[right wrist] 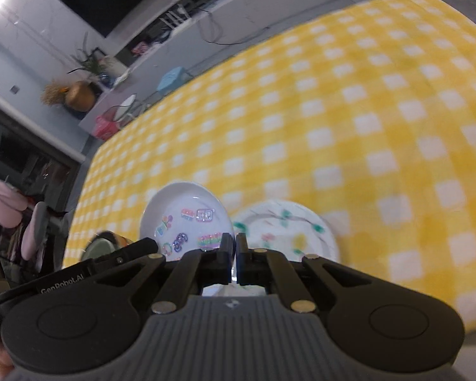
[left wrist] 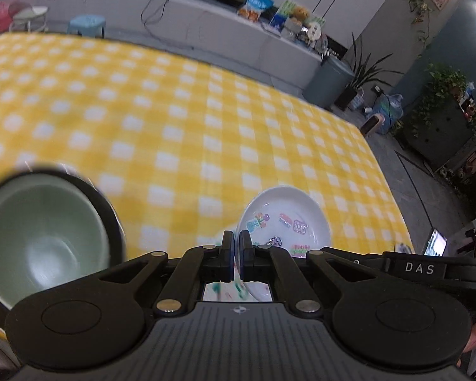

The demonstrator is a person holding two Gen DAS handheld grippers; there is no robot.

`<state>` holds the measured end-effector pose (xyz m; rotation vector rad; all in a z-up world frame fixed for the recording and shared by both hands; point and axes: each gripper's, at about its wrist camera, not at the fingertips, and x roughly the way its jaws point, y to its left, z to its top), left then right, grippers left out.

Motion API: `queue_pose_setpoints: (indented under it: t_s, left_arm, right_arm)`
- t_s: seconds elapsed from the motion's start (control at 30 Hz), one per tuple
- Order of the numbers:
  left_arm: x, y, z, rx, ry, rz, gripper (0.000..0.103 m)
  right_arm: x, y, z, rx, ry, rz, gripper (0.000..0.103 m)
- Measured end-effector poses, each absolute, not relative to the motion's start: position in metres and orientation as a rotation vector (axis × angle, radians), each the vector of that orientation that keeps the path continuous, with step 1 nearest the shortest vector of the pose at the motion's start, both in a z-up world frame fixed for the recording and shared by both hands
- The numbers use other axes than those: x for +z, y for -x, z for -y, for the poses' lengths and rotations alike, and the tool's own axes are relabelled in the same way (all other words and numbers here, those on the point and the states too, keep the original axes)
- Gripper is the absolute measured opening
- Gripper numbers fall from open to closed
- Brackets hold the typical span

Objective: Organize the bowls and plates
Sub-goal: 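Carry the sticker plate with both grippers and lower it onto the 'Fruity' plate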

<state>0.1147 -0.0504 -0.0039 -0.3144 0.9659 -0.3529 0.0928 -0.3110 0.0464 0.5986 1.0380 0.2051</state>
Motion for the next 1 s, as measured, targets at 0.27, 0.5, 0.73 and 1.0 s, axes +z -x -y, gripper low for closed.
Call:
queue_pose_setpoints:
  t_s: [0.27, 0.5, 0.73, 1.0]
  left_arm:
    - [-0.039, -0.110, 0.066, -0.287, 0.345, -1.047, 0.004]
    - [-0.051, -0.105, 0.074, -0.254, 0.362, -1.078, 0.004]
    - [-0.057, -0.108, 0.080, -0.234, 0.340, -1.083, 0.004]
    - [-0.058, -0.110, 0.085, -0.237, 0.307, -1.075, 0.004]
  right_arm:
    - [0.022, -0.084, 0.313, 0.142, -0.554, -1.082, 0.000]
    - [0.005, -0.082, 0.321, 0.100, -0.576, -1.102, 0.000]
    - [-0.002, -0.087, 0.312, 0.064, -0.515, -1.106, 0.000]
    - [-0.004, -0.088, 0.312, 0.050, -0.508, -1.119, 0.000]
